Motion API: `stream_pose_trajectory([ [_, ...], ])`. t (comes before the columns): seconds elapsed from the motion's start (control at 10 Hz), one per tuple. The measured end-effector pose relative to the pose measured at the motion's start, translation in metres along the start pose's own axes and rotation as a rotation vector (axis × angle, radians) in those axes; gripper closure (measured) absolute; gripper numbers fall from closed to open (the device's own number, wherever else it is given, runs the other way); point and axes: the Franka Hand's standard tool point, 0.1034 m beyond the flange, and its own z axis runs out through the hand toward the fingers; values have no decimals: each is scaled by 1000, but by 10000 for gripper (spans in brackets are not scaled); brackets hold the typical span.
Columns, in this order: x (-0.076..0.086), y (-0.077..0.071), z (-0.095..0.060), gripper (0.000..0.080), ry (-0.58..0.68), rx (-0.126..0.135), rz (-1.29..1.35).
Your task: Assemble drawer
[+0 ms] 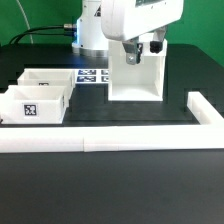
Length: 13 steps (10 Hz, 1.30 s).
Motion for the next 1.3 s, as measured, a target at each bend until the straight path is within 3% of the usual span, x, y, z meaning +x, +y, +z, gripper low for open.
stream_pose_trajectory([
  [0.8, -4, -3, 0, 149, -1, 2, 22],
  [1.1, -24, -45, -11, 149, -23, 4, 261],
  [1.3, -17, -68, -22, 149, -53, 8, 390],
])
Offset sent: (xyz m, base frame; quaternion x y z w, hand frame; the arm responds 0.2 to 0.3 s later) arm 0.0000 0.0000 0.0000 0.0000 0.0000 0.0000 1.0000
